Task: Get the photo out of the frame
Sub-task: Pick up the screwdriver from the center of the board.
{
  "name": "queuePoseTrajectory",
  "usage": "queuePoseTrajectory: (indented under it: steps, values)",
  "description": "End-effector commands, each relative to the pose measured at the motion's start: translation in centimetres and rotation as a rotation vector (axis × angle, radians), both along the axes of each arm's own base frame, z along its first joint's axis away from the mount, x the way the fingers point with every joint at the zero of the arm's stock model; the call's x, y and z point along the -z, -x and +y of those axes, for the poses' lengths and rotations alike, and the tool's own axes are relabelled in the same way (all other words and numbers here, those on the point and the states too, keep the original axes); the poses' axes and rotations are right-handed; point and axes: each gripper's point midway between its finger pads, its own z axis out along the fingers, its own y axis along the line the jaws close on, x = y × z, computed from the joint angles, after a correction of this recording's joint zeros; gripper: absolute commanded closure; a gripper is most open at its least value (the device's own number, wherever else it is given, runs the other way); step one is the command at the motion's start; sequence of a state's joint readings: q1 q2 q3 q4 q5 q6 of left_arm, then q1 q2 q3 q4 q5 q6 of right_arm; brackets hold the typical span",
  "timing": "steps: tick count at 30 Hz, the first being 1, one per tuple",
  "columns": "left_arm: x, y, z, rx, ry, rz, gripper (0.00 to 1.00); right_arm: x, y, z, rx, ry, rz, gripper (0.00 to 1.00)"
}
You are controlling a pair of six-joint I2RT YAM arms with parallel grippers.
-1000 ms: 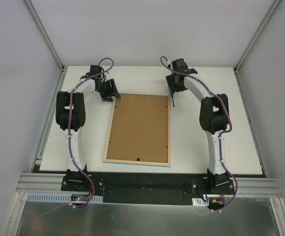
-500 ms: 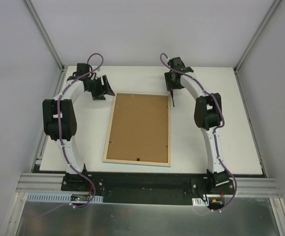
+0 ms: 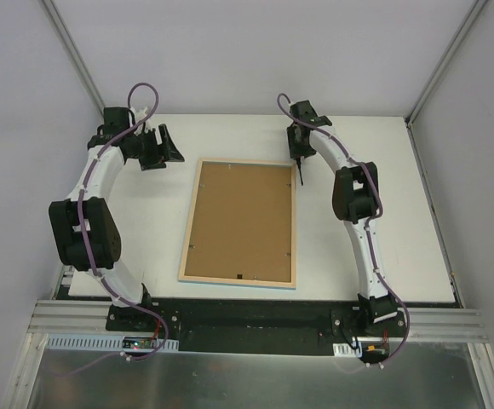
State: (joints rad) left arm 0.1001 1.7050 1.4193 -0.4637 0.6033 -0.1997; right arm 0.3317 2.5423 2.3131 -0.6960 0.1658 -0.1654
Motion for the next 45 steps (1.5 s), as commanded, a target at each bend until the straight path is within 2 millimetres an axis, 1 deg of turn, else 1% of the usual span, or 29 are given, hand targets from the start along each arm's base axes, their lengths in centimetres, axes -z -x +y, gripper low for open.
queuePoseTrajectory:
  steps: [1,5,6,8,10,12,13,14,15,16,17,18,20,21,22,23,24,25,26,29,32,34,35,36,37,38,41,43,45]
  values:
    - [-1.7,1.5,0.0,0.047,0.001,-0.045,0.28,-1.1,-0.1,0.8,0.007,-0.036,0.001,0.66]
    - [-2.3,1.9,0.0,0.055,0.004,-0.06,0.28,-0.9,0.0,0.5,0.032,-0.054,0.013,0.94]
    - [-2.3,1.9,0.1,0.055,0.002,-0.062,0.27,-0.9,-0.1,0.2,0.042,-0.056,0.013,0.99]
    - [-2.5,2.1,0.0,0.062,0.006,-0.066,0.27,-1.2,-0.3,-0.3,0.062,-0.059,0.007,0.99]
    - [-3.0,2.2,-0.3,0.076,0.023,-0.072,0.26,-2.4,-0.7,-0.5,0.057,-0.095,-0.018,0.99]
    - [-3.8,2.4,-0.8,0.094,0.051,-0.079,0.24,-4.8,-0.9,-0.6,0.049,-0.169,-0.048,0.99]
    - [-4.2,2.5,-1.2,0.111,0.072,-0.082,0.22,-6.2,-0.5,-0.2,0.027,-0.238,-0.043,0.99]
    - [-4.6,2.7,-1.4,0.122,0.086,-0.084,0.21,-7.9,-0.3,-0.4,0.025,-0.283,-0.054,0.99]
    - [-4.9,3.0,-1.8,0.139,0.104,-0.084,0.2,-10.6,0.3,-0.7,0.023,-0.326,-0.08,0.99]
    - [-5.4,3.3,-2.0,0.151,0.118,-0.091,0.18,-12.4,0.8,-1.0,0.016,-0.359,-0.094,0.99]
    - [-5.8,3.5,-2.4,0.163,0.137,-0.091,0.17,-14.4,1.6,-1.2,0.008,-0.389,-0.112,0.99]
    - [-6.3,3.7,-2.8,0.177,0.153,-0.098,0.12,-15.7,2.5,-1.5,0.003,-0.411,-0.119,0.99]
    - [-7.5,4.0,-3.8,0.217,0.186,-0.119,0.08,-19.4,4.8,-1.2,-0.033,-0.476,-0.152,0.99]
    - [-8.0,4.1,-4.5,0.238,0.198,-0.126,0.06,-20.5,6.1,-1.0,-0.05,-0.503,-0.16,0.99]
    - [-8.7,4.1,-5.3,0.264,0.208,-0.137,0.04,-22.1,7.3,-0.8,-0.067,-0.532,-0.184,0.99]
    - [-9.3,4.2,-6.5,0.301,0.218,-0.148,0.01,-23.0,8.5,-0.4,-0.09,-0.569,-0.198,0.99]
    - [-10.0,4.3,-7.6,0.337,0.226,-0.161,0.01,-24.7,9.5,-0.1,-0.114,-0.609,-0.238,0.99]
    - [-10.6,4.6,-9.3,0.385,0.233,-0.172,0.01,-25.5,11.0,0.3,-0.144,-0.638,-0.247,1.0]
    - [-11.1,4.9,-10.7,0.425,0.239,-0.182,0.01,-26.8,12.0,0.9,-0.2,-0.68,-0.281,0.99]
    - [-12.8,6.2,-15.7,0.581,0.294,-0.193,0.01,-29.0,16.1,2.7,-0.319,-0.816,-0.294,0.99]
    - [-14.1,7.5,-20.2,0.722,0.385,-0.16,0.01,-29.6,19.2,3.0,-0.382,-0.881,-0.317,0.99]
    - [-15.0,8.1,-22.9,0.799,0.43,-0.144,0.01,-29.6,20.7,2.7,-0.391,-0.913,-0.351,0.99]
    - [-15.2,8.5,-24.2,0.836,0.446,-0.137,0.01,-28.9,21.4,2.5,-0.385,-0.927,-0.361,0.99]
    - [-15.7,9.0,-25.4,0.875,0.453,-0.15,0.01,-28.9,22.0,2.3,-0.383,-0.946,-0.385,0.99]
    - [-15.9,9.7,-26.8,0.919,0.458,-0.157,0.01,-29.1,22.6,2.0,-0.373,-0.963,-0.413,0.99]
    - [-16.1,10.6,-28.0,0.96,0.466,-0.164,0.01,-29.9,23.2,1.7,-0.371,-0.987,-0.464,0.99]
    - [-16.8,12.7,-31.2,1.064,0.503,-0.159,0.01,-30.0,24.0,0.8,-0.307,-1.046,-0.539,0.99]
    - [-16.6,12.9,-32.7,1.088,0.51,-0.155,0.01,-30.1,24.3,0.3,-0.258,-1.075,-0.575,0.99]
    - [-15.7,12.8,-34.0,1.101,0.517,-0.13,0.01,-30.1,24.1,-0.2,-0.207,-1.104,-0.577,0.99]
